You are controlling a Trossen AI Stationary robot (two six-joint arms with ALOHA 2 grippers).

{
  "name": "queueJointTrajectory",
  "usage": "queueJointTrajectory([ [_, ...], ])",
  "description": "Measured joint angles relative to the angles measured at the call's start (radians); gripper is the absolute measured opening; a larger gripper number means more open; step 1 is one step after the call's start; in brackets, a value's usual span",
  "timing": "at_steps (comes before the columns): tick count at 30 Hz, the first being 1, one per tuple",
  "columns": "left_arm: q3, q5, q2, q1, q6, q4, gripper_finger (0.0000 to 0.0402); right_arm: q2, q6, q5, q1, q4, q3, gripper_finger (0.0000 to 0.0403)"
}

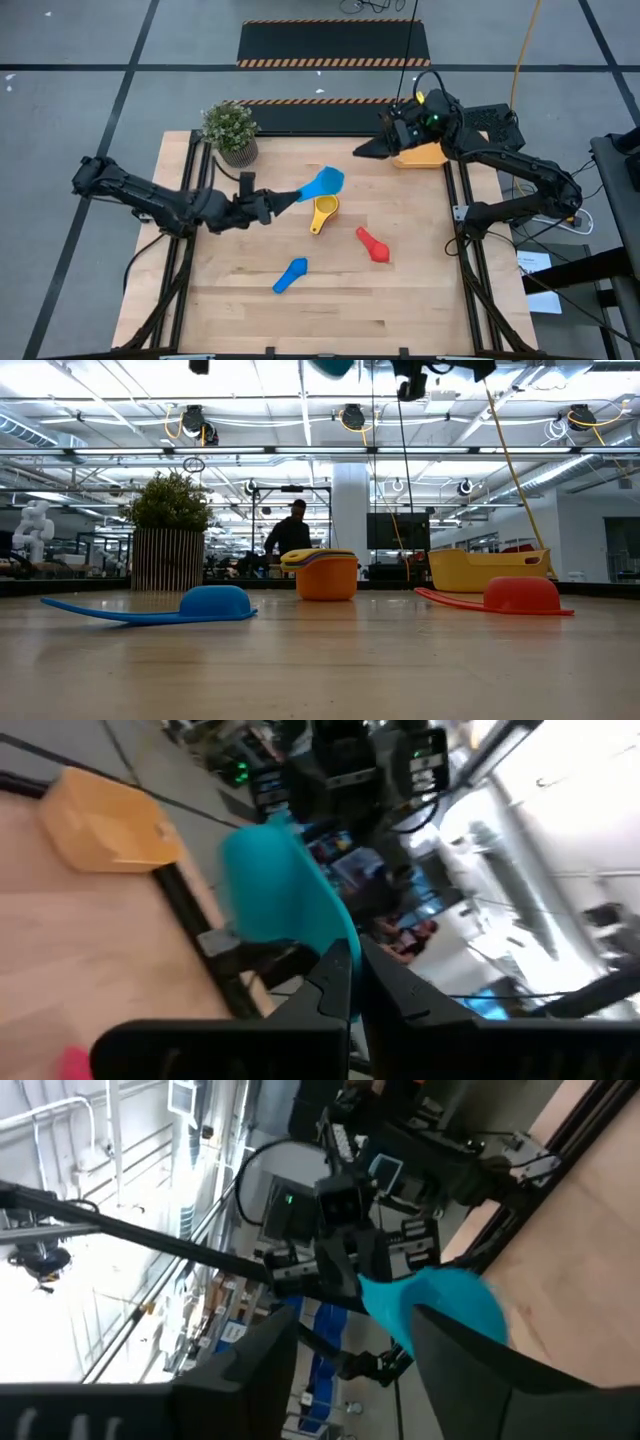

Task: Nest measuring cups in basket
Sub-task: Stack the light blue measuring cup on top of the yellow measuring cup

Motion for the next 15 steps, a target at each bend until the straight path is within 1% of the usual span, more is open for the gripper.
queueJointTrajectory([
  [2, -0.001, -0.041, 0.000, -0.017, -0.026, -0.041, 0.0011, -0.001, 0.000, -0.004, -0.017, -0.002, 0.000, 0.0193],
  [6, -0.039, -0.129, 0.000, -0.043, -0.091, -0.044, 0.0006, -0.016, -0.030, 0.007, -0.043, -0.007, 0.000, 0.0194],
  [9, -0.086, -0.213, 0.000, -0.064, -0.158, -0.044, 0.0007, -0.026, -0.073, 0.064, -0.059, -0.008, 0.000, 0.0194],
  [11, -0.122, -0.251, 0.000, -0.072, -0.198, -0.032, 0.0011, -0.031, -0.104, 0.103, -0.070, -0.008, 0.000, 0.0194],
  [15, -0.202, -0.302, 0.000, -0.077, -0.270, 0.015, 0.0006, -0.036, -0.171, 0.102, -0.106, -0.007, 0.000, 0.0194],
])
